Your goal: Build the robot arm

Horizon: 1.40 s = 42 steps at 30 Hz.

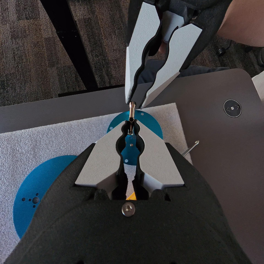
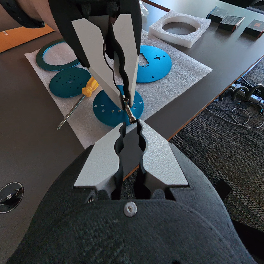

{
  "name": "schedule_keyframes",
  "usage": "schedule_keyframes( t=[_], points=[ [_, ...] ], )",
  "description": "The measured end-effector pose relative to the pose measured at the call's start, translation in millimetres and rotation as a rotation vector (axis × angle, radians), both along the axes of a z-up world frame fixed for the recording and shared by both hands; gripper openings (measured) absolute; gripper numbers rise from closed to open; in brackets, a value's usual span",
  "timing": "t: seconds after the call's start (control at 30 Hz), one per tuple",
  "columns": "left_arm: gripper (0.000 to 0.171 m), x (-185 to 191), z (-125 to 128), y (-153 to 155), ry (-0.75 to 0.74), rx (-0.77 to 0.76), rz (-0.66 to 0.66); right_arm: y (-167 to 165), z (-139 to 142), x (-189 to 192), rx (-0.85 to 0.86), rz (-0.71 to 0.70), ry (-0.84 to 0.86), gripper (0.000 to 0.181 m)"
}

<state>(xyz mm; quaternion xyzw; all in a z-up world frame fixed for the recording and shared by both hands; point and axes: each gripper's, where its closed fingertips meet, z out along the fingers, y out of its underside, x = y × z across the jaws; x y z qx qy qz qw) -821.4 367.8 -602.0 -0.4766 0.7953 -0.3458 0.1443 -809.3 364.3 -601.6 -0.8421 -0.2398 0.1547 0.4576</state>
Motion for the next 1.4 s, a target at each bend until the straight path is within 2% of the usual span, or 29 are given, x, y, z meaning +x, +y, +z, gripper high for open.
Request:
schedule_keyframes(
  t=[0.37, 0.4, 0.43, 0.47, 0.5, 0.57, 0.6, 0.63, 0.7, 0.8, 0.9, 1.03, 1.4],
  points=[
    [0.007, -2, 0, -2, -0.005, -0.025, -0.019, -8, -2, -5, 0.013, -0.103, -0.084, 0.021],
    [0.007, -2, 0, 0, -0.006, -0.021, -0.014, -11, -3, -7, 0.006, -0.091, -0.091, 0.011],
    [0.006, -1, 0, 0, -0.007, -0.026, -0.007, -12, -2, -8, 0.008, -0.089, -0.088, 0.009],
    [0.006, 1, 0, 3, -0.016, -0.027, 0.012, -22, 1, -30, 0.005, 0.044, -0.018, 0.0],
    [0.006, 0, 0, 2, -0.011, -0.04, 0.004, -21, 3, -33, 0.001, 0.009, 0.014, 0.0],
    [0.006, -1, 0, 1, -0.025, -0.037, -0.005, -12, -1, 1, 0.028, -0.13, -0.205, 0.004],
    [0.006, -1, 0, 1, -0.027, -0.034, 0.001, -11, 3, 12, 0.056, -0.149, -0.256, 0.01],
    [0.006, -1, 0, 1, -0.028, -0.034, 0.005, -11, 8, 9, 0.064, -0.117, -0.212, 0.011],
    [0.006, -2, 1, 1, -0.038, -0.034, 0.003, -10, 13, 2, 0.055, -0.062, -0.085, 0.027],
    [0.006, -1, 3, 0, -0.053, -0.051, 0.012, -4, 9, 7, 0.044, -0.044, -0.032, 0.037],
    [0.006, 1, 14, -2, -0.091, -0.079, 0.015, 2, 17, 1, 0.083, -0.032, 0.019, 0.037],
    [0.006, -6, 17, -11, -0.072, -0.048, -0.038, 2, 25, -6, 0.111, -0.002, -0.006, 0.033],
    [0.006, -9, 3, -6, -0.045, -0.038, -0.02, 4, 5, -15, 0.05, 0.018, -0.064, 0.031]
  ],
)
